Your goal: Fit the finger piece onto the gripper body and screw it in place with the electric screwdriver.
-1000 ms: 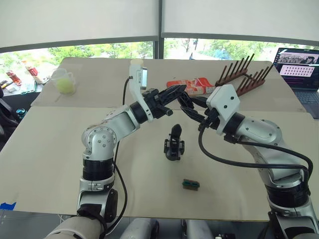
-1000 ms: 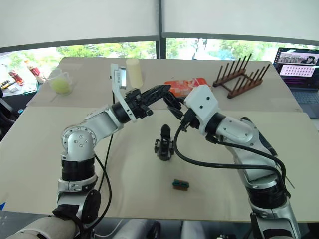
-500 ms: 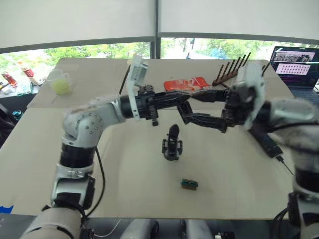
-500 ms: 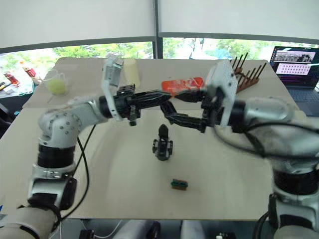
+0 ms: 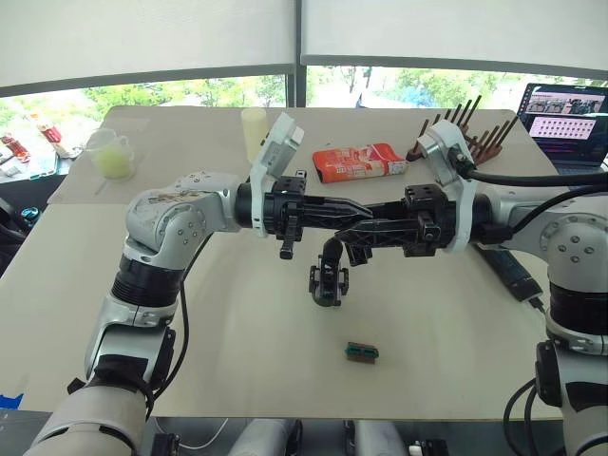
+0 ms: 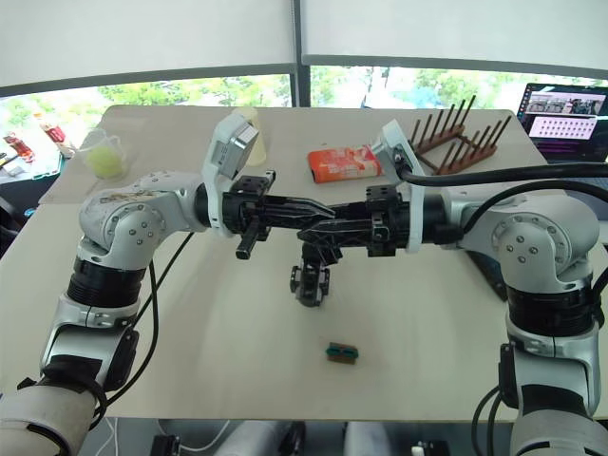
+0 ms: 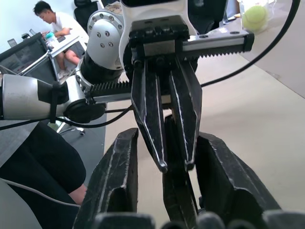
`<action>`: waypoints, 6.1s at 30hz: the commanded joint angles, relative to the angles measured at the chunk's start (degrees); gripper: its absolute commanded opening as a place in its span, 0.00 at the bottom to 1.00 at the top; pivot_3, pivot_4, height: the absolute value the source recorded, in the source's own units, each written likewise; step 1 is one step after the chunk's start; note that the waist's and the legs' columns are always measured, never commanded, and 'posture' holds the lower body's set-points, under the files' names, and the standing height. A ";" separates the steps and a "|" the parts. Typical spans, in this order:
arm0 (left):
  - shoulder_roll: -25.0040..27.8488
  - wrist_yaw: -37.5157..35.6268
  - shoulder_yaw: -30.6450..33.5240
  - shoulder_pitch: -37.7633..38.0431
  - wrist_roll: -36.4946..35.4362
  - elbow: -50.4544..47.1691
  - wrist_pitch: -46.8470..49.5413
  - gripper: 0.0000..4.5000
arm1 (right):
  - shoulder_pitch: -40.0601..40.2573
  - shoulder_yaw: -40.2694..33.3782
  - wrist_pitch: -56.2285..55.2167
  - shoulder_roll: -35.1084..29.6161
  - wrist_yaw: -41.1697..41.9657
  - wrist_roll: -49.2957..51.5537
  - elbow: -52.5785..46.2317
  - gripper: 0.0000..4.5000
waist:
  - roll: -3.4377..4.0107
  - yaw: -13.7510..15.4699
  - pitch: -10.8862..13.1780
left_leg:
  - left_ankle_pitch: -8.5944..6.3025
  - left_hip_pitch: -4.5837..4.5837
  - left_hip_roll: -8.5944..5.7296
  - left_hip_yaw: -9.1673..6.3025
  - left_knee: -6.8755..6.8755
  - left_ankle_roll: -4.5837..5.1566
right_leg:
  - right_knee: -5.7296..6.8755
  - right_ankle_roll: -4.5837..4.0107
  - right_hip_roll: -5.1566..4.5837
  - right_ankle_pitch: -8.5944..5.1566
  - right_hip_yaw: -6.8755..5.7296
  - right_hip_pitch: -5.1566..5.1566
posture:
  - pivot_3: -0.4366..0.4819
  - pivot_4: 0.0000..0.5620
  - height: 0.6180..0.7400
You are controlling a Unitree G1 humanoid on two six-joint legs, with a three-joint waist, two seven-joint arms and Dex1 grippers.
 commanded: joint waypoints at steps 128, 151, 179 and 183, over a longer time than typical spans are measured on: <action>-11.93 -1.29 -8.79 19.44 38.79 24.66 -49.70 0.51 | 18.68 14.30 -46.87 8.66 22.90 -32.61 14.37 0.07 | -0.06 0.18 -0.03 | 0.11 0.06 -0.05 0.05 0.33 -0.03 | 0.56 -0.08 0.06 0.05 0.09 0.01 | 0.48 0.27 1.00; -12.17 -0.52 -8.70 19.45 38.57 24.14 -49.61 0.51 | 21.96 17.44 -41.53 6.67 21.16 -35.04 17.80 0.07 | -0.07 0.16 -0.77 | 0.10 0.27 0.00 0.05 0.27 -0.03 | 0.57 -0.08 0.04 0.05 0.14 0.17 | 0.48 0.27 1.00; -13.51 -0.55 -8.78 18.16 39.27 25.79 -50.30 0.51 | 14.33 27.60 -24.35 1.23 17.69 -39.28 10.80 0.07 | -0.20 0.42 -1.70 | 0.07 0.41 0.03 0.04 0.08 -0.01 | 0.43 -0.08 -0.02 0.04 0.16 0.30 | 0.48 0.27 1.00; -13.50 -0.44 -8.42 18.08 39.16 25.86 -50.06 0.51 | 15.07 26.79 -23.34 1.16 15.45 -39.72 12.15 0.07 | -0.23 0.40 -1.85 | 0.02 0.61 0.04 0.04 -0.02 -0.07 | 0.36 -0.08 -0.02 0.04 0.17 0.49 | 0.48 0.27 1.00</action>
